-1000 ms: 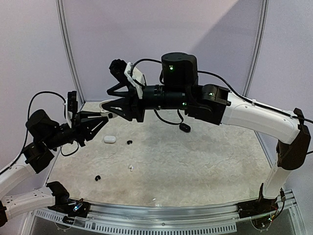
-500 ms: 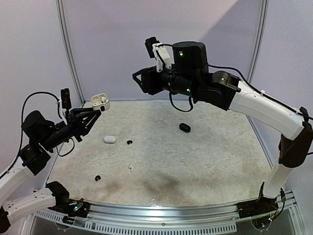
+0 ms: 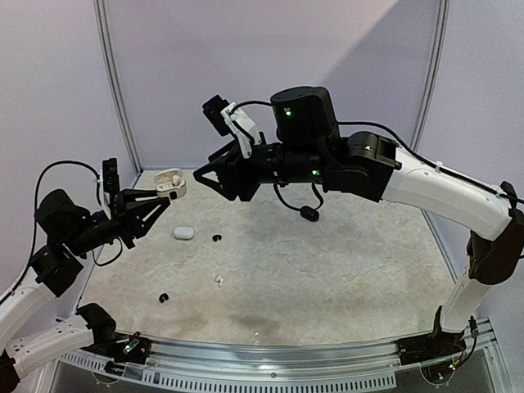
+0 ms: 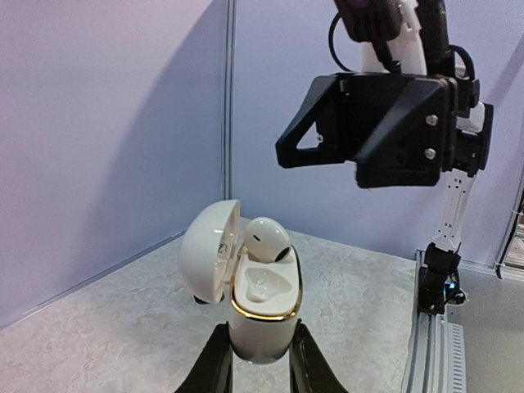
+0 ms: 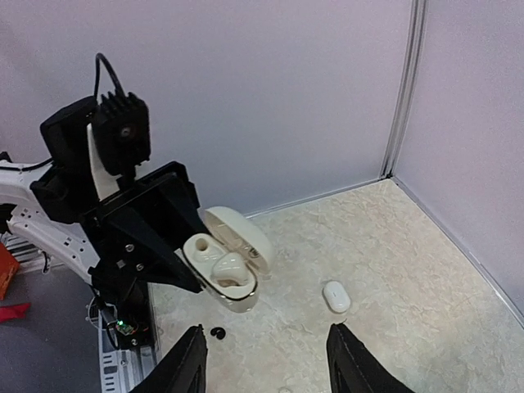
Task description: Insert the wireless bluetooth earbuds into the charging case
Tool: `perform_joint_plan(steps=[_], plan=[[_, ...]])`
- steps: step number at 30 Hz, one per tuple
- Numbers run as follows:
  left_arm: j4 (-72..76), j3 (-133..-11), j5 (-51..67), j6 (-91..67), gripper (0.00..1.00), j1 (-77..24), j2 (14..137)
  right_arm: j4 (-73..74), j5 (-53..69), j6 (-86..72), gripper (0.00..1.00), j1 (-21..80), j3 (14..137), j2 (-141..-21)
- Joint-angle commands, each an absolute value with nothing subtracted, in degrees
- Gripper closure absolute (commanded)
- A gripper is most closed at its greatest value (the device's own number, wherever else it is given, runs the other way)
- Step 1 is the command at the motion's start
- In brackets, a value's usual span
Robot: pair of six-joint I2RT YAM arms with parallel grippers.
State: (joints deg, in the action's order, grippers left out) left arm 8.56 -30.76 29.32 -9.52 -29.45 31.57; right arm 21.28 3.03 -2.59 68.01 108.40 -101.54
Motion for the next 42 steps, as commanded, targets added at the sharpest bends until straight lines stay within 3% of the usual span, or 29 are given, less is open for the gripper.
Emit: perform_joint_plan(steps=[1, 6, 11, 19, 42], plan=[[9.25, -30.41, 30.61, -8.34, 1.0, -29.05, 32.35, 25.62, 1.85, 2.63, 0.46, 71.06, 112.88, -101.32], [8.72, -30.5, 26.38, -4.52, 1.0, -29.91, 32.9, 25.84, -7.74, 3.73, 0.48, 73.31, 116.37, -105.14], [8.89, -30.76, 23.56, -2.08, 1.0, -31.04, 33.6, 23.52, -13.03, 0.4, 0.62, 73.75, 117.74, -107.45], [10.02, -30.99, 21.22, -2.0, 1.0, -31.95, 35.39, 21.17, -21.79, -3.61, 0.56, 75.02, 120.64, -111.59], [10.5, -31.23, 21.09, -1.9, 1.0, -31.9, 36.12, 20.57, -24.17, -4.28, 0.69, 75.13, 124.24, -117.71]])
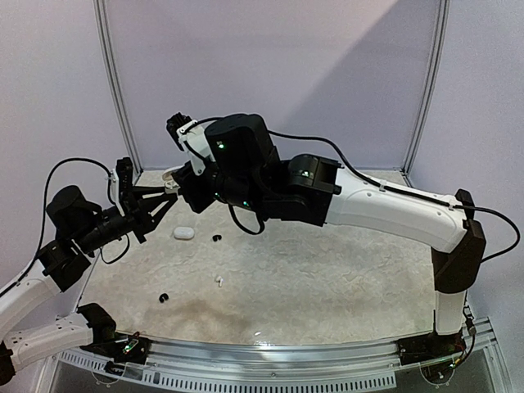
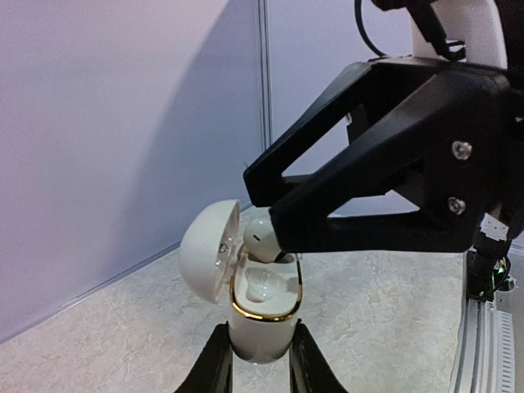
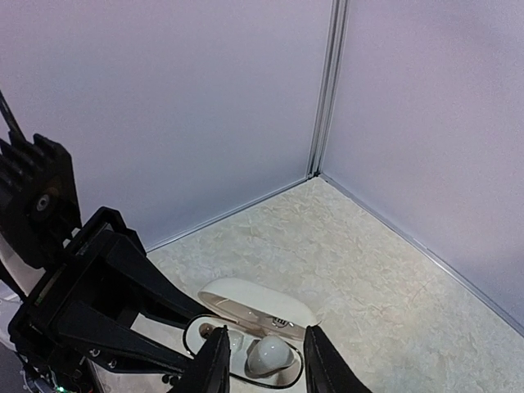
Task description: Insert the wireless bluetooth earbuds into the charging case
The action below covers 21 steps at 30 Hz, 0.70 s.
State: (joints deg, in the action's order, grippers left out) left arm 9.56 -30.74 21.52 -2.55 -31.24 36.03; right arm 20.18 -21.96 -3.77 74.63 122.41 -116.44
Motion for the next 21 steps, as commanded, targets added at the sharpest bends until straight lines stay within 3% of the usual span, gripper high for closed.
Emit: perform_joint_plan(steps=[1, 17, 21], plan=[[10.53, -31.2, 21.14, -1.91, 1.0, -31.9, 36.12, 20.57, -24.23, -4.3, 0.71, 75.09, 124.27, -117.8], [10.76, -31.47, 21.09, -0.96, 1.0, -31.93, 36.38, 24.99, -24.0, -3.6, 0.7, 75.13, 127.19, -121.14], [11.0, -31.42, 20.92, -1.04, 1.0, -31.9, 36.21, 25.98, -23.91, -3.84, 0.73, 75.07, 127.17, -121.2]])
